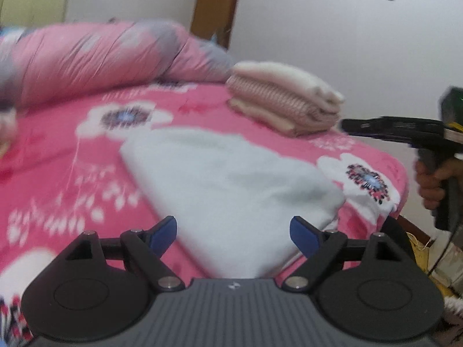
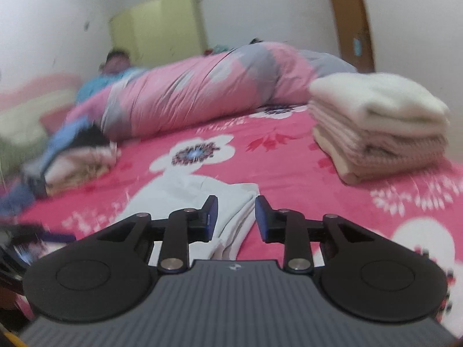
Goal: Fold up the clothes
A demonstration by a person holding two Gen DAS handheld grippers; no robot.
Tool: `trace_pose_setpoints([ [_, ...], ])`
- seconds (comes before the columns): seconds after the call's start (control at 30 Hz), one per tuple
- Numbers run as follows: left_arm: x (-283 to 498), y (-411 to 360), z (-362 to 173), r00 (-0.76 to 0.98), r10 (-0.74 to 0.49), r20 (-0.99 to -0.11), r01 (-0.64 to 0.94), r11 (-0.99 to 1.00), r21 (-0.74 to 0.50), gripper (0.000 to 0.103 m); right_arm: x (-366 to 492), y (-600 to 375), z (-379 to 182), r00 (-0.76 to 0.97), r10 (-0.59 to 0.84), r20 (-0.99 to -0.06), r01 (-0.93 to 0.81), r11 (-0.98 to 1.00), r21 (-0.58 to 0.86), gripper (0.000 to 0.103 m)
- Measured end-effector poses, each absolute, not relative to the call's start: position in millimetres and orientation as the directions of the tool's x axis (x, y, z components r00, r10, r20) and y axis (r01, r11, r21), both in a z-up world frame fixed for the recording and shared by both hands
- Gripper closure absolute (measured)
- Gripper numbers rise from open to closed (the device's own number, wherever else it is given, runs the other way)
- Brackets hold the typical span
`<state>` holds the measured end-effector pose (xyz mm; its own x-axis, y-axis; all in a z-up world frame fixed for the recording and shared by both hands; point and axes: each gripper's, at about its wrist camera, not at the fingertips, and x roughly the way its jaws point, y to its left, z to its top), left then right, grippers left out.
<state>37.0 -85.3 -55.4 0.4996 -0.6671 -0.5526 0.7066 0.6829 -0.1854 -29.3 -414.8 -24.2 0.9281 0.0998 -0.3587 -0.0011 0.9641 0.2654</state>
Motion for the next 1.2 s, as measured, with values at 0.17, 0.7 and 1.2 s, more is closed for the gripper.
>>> trace_pose_setpoints([
  [0.17, 42.6, -88.0, -67.6, 0.468, -0.641, -0.609, 0.660, 0.711, -0.241, 0.036, -45.0, -420.5, -47.9, 0.914, 0.214, -0.344, -0.064, 0.914, 0.400, 0.076],
  [0.7, 35.2, -96.2, -75.2, 0.459, -0.597, -0.658, 0.653, 0.729, -0.206, 0.058, -36.4, -401.1, -93.3, 0.825, 0.378, -0.420, -0.184, 0.882, 0.433, 0.079],
  [1.2, 35.0, -79.3, -71.9, 0.444, -0.623, -0.643, 0.659, 0.714, -0.237, 0.036, -36.8, -407.5, -105.2, 0.794, 0.396, -0.462, -0.130, 0.852, 0.507, 0.096],
])
